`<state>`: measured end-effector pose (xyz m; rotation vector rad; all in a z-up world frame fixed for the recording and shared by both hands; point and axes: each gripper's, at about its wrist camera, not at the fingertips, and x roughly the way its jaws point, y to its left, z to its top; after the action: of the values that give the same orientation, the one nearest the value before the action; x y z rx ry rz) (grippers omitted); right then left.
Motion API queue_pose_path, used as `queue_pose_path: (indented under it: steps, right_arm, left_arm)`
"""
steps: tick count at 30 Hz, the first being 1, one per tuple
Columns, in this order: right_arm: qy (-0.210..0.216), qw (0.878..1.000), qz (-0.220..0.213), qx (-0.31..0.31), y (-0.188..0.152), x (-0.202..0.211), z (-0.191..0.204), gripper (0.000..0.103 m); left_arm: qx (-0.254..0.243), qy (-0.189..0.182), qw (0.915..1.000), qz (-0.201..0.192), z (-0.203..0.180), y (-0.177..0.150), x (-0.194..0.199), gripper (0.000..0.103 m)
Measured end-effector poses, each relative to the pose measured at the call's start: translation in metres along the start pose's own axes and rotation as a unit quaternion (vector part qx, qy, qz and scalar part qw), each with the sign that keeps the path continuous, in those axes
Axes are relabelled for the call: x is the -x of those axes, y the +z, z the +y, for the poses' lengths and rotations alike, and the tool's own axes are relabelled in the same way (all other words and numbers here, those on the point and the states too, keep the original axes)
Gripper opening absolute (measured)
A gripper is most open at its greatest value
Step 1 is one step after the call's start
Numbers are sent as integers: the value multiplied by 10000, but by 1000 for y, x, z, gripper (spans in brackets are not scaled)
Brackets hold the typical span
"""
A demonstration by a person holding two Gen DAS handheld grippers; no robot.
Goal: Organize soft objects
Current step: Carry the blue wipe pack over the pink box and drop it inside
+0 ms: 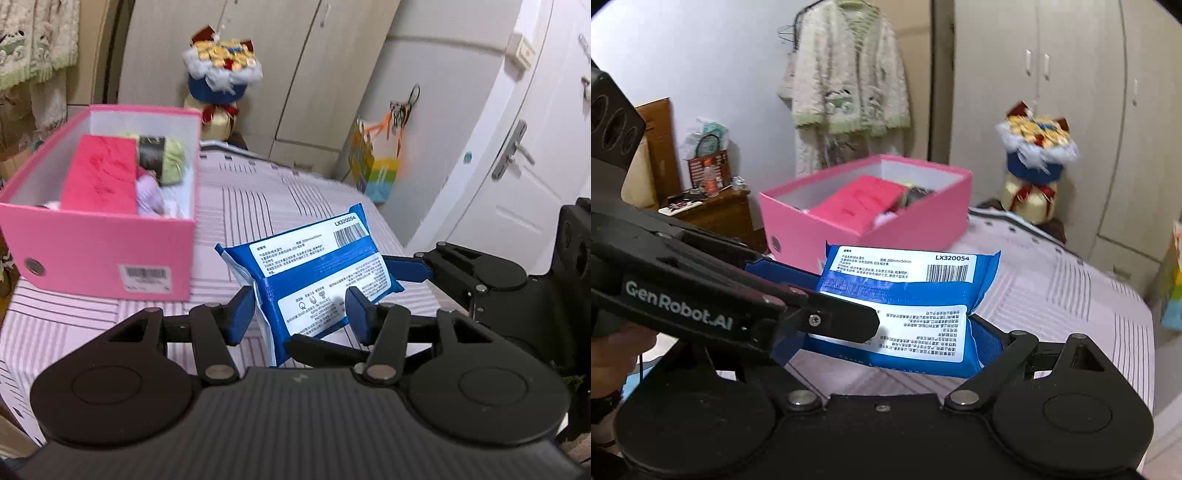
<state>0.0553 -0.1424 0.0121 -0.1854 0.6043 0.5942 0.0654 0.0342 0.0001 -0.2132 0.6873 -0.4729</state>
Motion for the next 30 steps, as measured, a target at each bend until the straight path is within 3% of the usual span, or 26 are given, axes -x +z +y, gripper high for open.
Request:
queue_pose_path:
  steps: [5,16,23,30]
  right_arm:
    - [135,9996,-99,225,24,-9,11,95]
    - [696,9943,-158,797,78,-72,9,95]
    - [1031,9898,12,983,105,-124,-3,95]
    - [1223,9834,130,1335,127,-170,-18,95]
  left_arm:
    - [-4,-16,9998,-211,18,15,14,51]
    - [35,433,9971,-621,64,59,16,51]
    - [114,769,9942,-746,90,84,-6,52]
    - [270,962,9933,-575,118,110,-36,51]
